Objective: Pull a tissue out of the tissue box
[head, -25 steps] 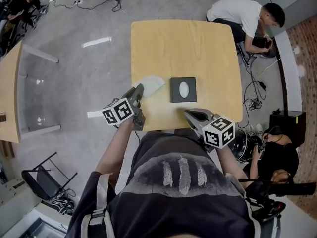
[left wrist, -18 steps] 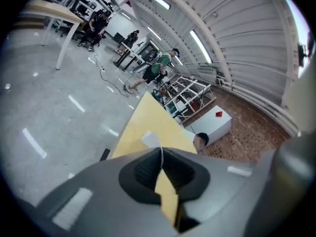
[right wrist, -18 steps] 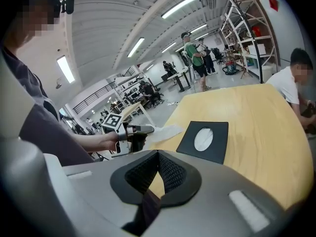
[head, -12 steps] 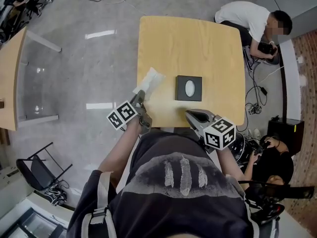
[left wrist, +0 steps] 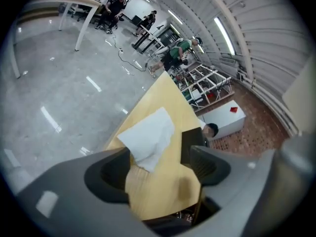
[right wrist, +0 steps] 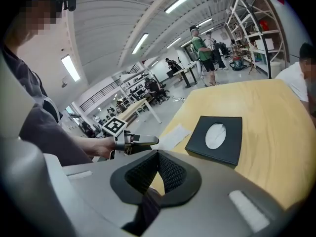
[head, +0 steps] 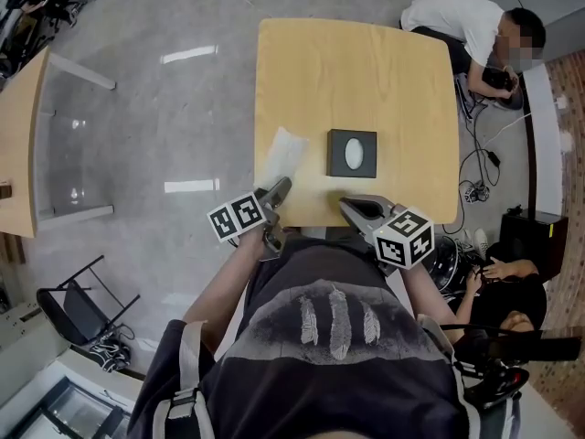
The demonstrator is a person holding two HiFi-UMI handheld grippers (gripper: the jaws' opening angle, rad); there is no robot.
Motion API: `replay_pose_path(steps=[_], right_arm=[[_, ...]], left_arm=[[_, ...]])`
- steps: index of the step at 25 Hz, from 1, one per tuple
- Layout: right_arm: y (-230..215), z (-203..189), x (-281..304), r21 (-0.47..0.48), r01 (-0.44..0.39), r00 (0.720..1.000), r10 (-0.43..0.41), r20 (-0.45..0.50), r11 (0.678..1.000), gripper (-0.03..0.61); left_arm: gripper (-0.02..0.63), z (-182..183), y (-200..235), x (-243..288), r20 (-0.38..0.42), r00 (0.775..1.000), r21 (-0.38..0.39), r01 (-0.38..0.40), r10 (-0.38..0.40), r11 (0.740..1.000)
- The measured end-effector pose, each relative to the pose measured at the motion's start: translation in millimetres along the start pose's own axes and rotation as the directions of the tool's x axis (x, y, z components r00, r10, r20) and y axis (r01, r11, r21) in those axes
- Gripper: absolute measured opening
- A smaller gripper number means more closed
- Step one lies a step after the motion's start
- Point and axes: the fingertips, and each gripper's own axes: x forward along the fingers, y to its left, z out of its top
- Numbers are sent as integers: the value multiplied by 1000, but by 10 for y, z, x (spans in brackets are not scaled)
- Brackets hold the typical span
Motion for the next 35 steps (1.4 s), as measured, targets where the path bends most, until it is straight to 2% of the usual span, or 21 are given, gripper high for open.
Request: replay_pose_path(steps=[6,9,11,13,15,17,19,21,24,27,31,33,35], right_arm=[[4,17,32,-9,-26,1000,26,5,1000,-3],[-3,14,23,-1,-22,1000,22,14,1000,-2],[15,10,18,4,-19,1000,19,19,1000,-3],[37,14,13,7,-17,1000,17,22,1000,-3],[64,36,30,11,-19,1000,18,24,1000,-2],[114,70,86,13,-22,999,21,27,1000,-2],[186,110,151,16,-18,999,18,35,1000,-2],[274,194,248,27,-12,998,10,58,1000,-2],[396,405,398,48,-17,996,13,93,999,-2],[399,443,250,50,-19,993,14,114,999,-2],[271,376,-18,71,43,985,-54,163,997,-2],[297,320,-14,70,53,984,-64,166,996,-2],[308,248,-57,78,68,980,-81,181,995,-3]], left_arm=[[478,-124,-22,-57,-70,997,24,-28,30,999],[486,-187,-4,-176,-81,996,27,-26,28,999],[486,-178,3,-285,-76,996,111,-39,47,993],[479,-67,-91,-359,-43,998,243,-34,46,970],[459,122,-286,-351,-9,1000,344,13,-10,939],[410,311,-480,-274,0,996,407,85,-93,909],[331,443,-613,-179,-23,985,444,163,-170,881],[246,573,-631,-100,-58,975,448,217,-214,867],[165,762,-385,65,-92,983,465,182,-157,867],[133,574,-242,271,-145,987,483,130,-67,866],[130,318,-225,573,-216,976,570,111,18,814],[115,264,-120,586,-218,975,587,93,47,804],[126,198,-134,612,-229,972,598,105,44,794]])
